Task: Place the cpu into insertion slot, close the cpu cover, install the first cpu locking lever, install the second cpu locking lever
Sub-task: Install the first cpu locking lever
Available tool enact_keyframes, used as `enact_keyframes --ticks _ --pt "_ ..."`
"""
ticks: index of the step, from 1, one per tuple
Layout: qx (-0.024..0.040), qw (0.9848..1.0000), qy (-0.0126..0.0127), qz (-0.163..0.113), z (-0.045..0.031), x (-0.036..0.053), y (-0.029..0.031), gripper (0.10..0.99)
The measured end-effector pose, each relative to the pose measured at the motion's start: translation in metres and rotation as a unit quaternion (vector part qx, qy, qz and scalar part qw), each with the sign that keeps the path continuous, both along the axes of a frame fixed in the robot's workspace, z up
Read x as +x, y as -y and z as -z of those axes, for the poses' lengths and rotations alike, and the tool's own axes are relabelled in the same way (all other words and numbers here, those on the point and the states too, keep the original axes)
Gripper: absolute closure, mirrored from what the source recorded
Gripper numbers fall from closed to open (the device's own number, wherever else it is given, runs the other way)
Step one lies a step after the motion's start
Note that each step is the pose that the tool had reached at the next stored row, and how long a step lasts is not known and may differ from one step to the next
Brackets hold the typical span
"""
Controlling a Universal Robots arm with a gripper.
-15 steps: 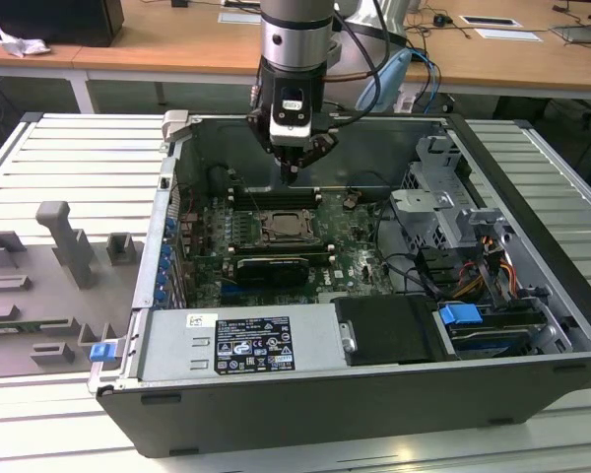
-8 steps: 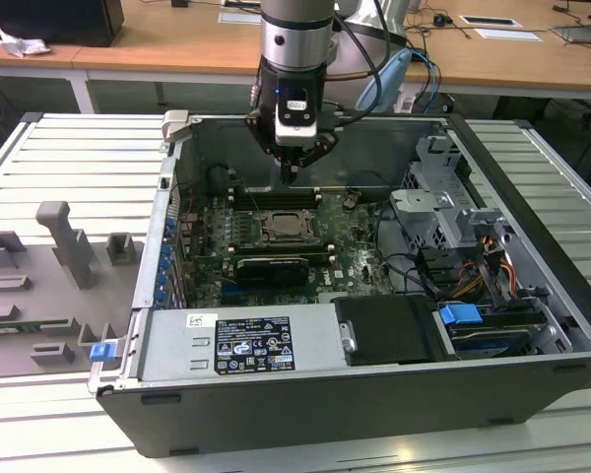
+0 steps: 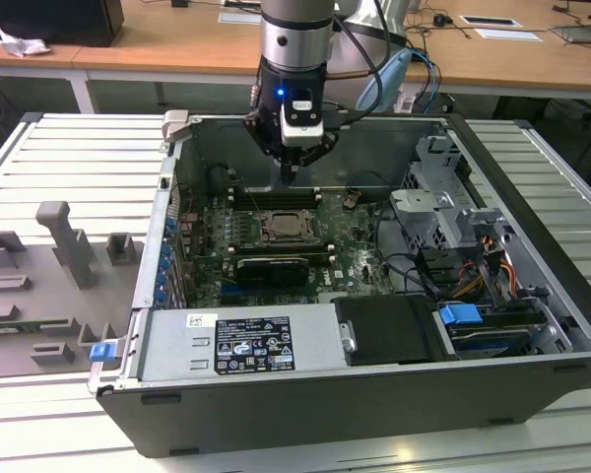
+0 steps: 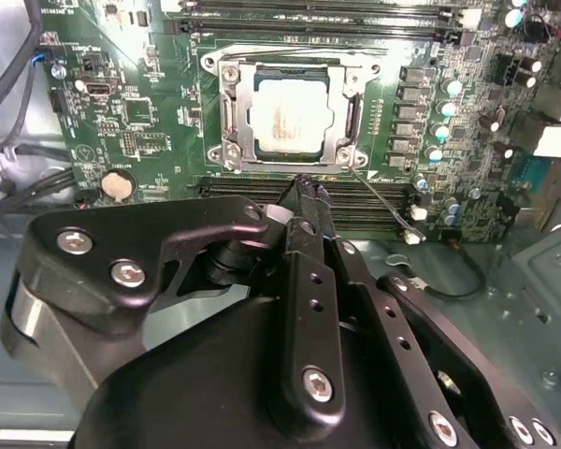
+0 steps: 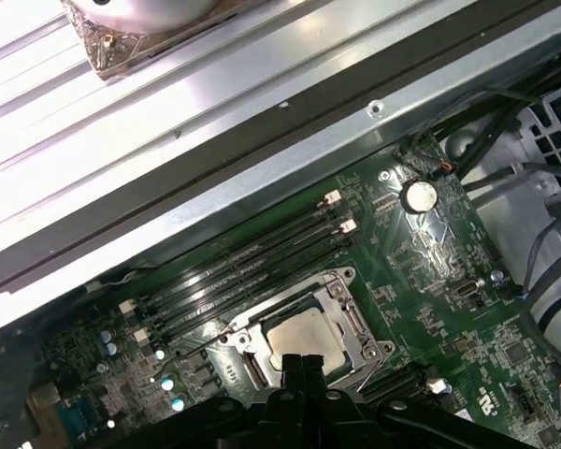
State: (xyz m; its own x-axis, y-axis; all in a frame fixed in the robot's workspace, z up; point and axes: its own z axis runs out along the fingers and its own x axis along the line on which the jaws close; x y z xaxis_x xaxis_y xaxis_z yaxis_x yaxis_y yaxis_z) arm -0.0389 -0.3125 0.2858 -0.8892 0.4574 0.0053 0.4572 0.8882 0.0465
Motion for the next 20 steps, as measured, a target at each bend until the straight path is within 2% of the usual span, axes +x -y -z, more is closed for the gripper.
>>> enact_keyframes --ticks 9,13,14,17,20 --pt "0.0 0.9992 0.0 -0.039 0.0 0.0 0.0 0.98" --pt "0.0 0.9971 0.0 -0.076 0.0 0.0 0.0 0.98" --pt "0.0 0.9962 0.0 -0.087 0.0 0.0 0.0 0.98" --pt "0.0 0.991 0.0 -0.134 0.0 0.0 0.0 0.98" --pt "0.0 0.9882 0.0 -0.153 0.0 0.0 0.0 0.98"
